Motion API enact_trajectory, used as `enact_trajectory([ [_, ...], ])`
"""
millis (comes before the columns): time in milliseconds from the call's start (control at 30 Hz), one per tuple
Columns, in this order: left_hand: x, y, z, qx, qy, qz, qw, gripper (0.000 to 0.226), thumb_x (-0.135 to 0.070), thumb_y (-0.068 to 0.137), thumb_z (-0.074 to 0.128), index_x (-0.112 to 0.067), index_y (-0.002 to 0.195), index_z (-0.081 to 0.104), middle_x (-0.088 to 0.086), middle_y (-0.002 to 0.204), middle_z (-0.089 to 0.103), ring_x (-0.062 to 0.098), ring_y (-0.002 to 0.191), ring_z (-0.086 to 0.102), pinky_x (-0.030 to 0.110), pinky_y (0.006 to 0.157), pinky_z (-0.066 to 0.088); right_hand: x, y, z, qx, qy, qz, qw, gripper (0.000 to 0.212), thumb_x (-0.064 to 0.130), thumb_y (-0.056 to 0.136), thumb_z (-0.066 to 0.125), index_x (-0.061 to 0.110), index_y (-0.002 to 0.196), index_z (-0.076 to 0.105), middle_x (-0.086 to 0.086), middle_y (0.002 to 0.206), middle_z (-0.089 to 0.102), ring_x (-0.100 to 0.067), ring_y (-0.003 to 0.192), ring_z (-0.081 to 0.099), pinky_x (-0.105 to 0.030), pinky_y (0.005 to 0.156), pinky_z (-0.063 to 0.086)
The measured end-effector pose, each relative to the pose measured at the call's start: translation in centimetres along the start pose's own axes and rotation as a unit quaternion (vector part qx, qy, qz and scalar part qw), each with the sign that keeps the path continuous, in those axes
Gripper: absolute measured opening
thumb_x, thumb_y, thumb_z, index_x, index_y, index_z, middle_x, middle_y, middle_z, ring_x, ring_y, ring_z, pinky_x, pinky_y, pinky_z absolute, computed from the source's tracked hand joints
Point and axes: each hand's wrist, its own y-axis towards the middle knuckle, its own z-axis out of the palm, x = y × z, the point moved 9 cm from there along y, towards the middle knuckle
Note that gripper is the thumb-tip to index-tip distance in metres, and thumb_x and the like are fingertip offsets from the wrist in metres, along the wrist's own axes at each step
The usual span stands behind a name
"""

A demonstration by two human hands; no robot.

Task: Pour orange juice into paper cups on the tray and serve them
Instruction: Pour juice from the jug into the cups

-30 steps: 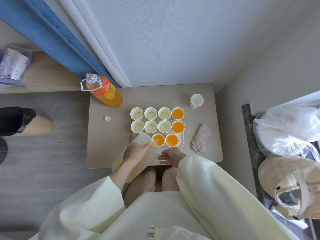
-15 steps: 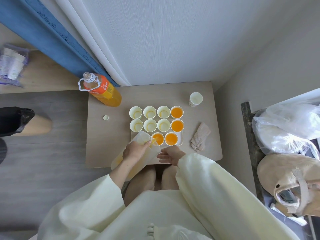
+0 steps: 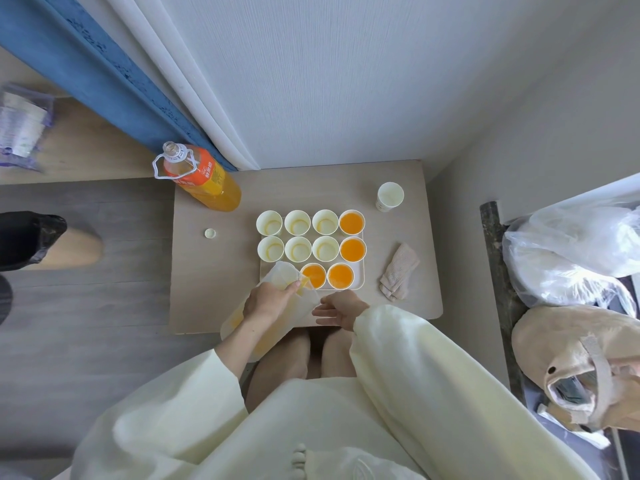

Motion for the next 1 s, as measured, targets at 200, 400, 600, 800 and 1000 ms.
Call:
enact_trajectory([
  [200, -0.2, -0.2, -0.2, -0.005, -0.004, 0.001, 1.0, 0.06, -0.067, 0.083, 0.054, -0.01, 0.102, 0.061, 0.012, 0.112, 0.065, 0.032, 0.102, 0.06, 0.032, 0.078, 0.046, -0.1, 0.2, -0.1, 0.003, 0.003, -0.002, 1.0, 0.016, 0.001, 0.097, 0.047, 0.001, 0.11, 0.056, -0.015, 0.097, 0.066, -0.026, 0.09, 0.069, -0.041, 0.078, 0.06],
  [400, -0.2, -0.5, 0.0, -0.004, -0.005, 0.006, 1.0, 0.056, -0.067, 0.084, 0.053, -0.012, 0.096, 0.059, 0.011, 0.109, 0.064, 0.031, 0.1, 0.059, 0.033, 0.079, 0.046, -0.6, 0.3, -0.3, -0.003, -0.012, 0.003, 1.0, 0.017, 0.003, 0.097, 0.048, 0.003, 0.111, 0.058, -0.015, 0.102, 0.067, -0.025, 0.09, 0.07, -0.039, 0.073, 0.06],
  [600, 0.4, -0.7, 0.2, 0.006, -0.023, -0.002, 1.0, 0.053, -0.066, 0.085, 0.053, -0.013, 0.086, 0.055, 0.008, 0.095, 0.06, 0.031, 0.097, 0.059, 0.033, 0.078, 0.045, -0.4, 0.1, -0.2, 0.008, -0.014, 0.001, 1.0, 0.014, 0.004, 0.096, 0.051, 0.005, 0.108, 0.058, -0.013, 0.099, 0.066, -0.024, 0.089, 0.069, -0.036, 0.07, 0.06],
  [800, 1.5, -0.8, 0.8, 0.031, -0.075, -0.006, 0.997, 0.045, -0.058, 0.09, 0.053, -0.021, 0.065, 0.048, 0.005, 0.076, 0.053, 0.026, 0.083, 0.055, 0.03, 0.071, 0.039, 0.0, 0.2, 0.2, 0.018, -0.022, -0.002, 1.0, 0.021, 0.006, 0.096, 0.052, 0.008, 0.115, 0.058, -0.012, 0.106, 0.065, -0.025, 0.092, 0.069, -0.039, 0.075, 0.061],
  [1000, 2.9, -0.7, 1.5, 0.043, -0.093, -0.019, 0.995, 0.052, -0.061, 0.088, 0.052, -0.015, 0.063, 0.049, 0.004, 0.066, 0.052, 0.024, 0.072, 0.055, 0.032, 0.068, 0.041, 0.2, 0.1, 0.0, 0.018, -0.033, -0.004, 0.999, 0.013, 0.005, 0.096, 0.053, 0.008, 0.109, 0.056, -0.01, 0.1, 0.064, -0.026, 0.095, 0.068, -0.04, 0.08, 0.06],
])
